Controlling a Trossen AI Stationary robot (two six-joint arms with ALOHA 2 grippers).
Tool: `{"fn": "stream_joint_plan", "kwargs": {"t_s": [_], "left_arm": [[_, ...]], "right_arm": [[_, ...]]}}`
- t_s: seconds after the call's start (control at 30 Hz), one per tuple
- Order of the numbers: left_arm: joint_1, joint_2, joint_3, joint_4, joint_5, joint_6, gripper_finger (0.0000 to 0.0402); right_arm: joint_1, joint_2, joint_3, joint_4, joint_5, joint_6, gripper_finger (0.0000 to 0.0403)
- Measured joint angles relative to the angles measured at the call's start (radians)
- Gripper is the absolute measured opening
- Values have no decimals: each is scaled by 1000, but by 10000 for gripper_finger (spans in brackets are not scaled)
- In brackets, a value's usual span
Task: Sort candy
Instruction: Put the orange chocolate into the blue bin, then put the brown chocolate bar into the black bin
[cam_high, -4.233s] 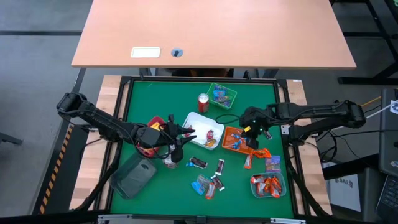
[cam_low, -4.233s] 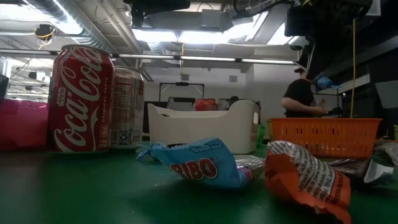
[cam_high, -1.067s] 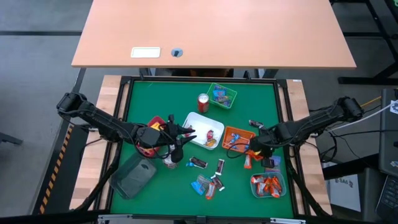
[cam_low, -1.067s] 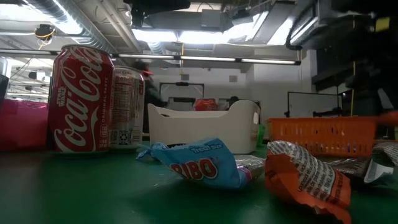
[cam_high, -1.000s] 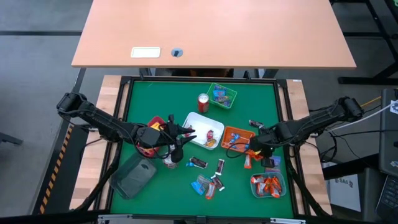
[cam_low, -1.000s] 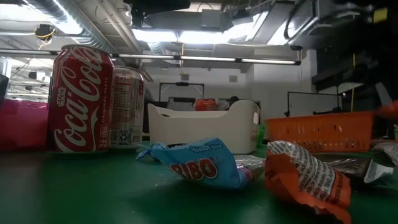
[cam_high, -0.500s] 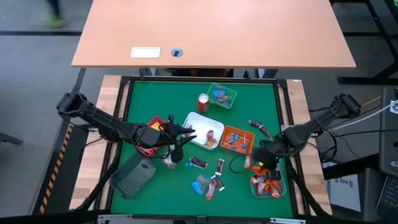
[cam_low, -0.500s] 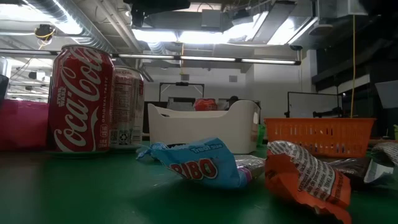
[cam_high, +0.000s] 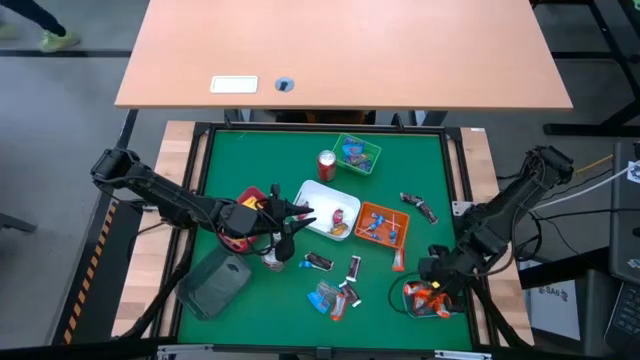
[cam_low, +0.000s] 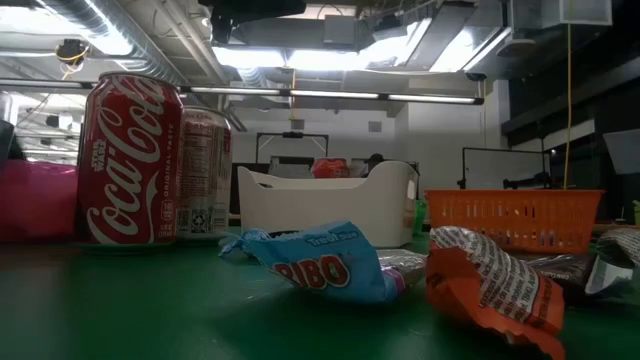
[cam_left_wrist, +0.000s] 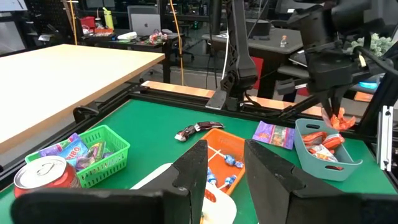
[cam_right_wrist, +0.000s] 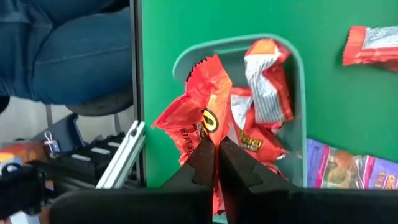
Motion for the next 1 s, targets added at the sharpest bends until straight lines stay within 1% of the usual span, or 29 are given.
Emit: {"fn": "stream_joint_plan", "kwargs": {"t_s": [0.1, 0.27, 0.33, 0.43, 0.6, 0.7, 0.8, 0.9, 1.0], "left_arm": [[0, 0, 0, 0, 0, 0, 99], [0, 0, 0, 0, 0, 0, 99], [0, 0, 0, 0, 0, 0, 99], [0, 0, 0, 0, 0, 0, 99], [0, 0, 0, 0, 0, 0, 99], [0, 0, 0, 0, 0, 0, 99], [0, 0, 0, 0, 0, 0, 99], [0, 0, 0, 0, 0, 0, 99], [0, 0, 0, 0, 0, 0, 99]], "right_arm": [[11, 0, 0, -20, 0, 8, 10], [10, 0, 0, -44, -38, 28, 10], [10, 0, 0, -43, -39, 28, 18], [10, 0, 0, -43, -42, 29, 48], [10, 0, 0, -44, -42, 20, 118], [8, 0, 0, -61, -42, -5, 144], [-33, -2, 0, -127, -36, -5, 154], [-111, -16, 0, -232, -20, -13, 156], [-208, -51, 0, -346, 19, -98, 156]]}}
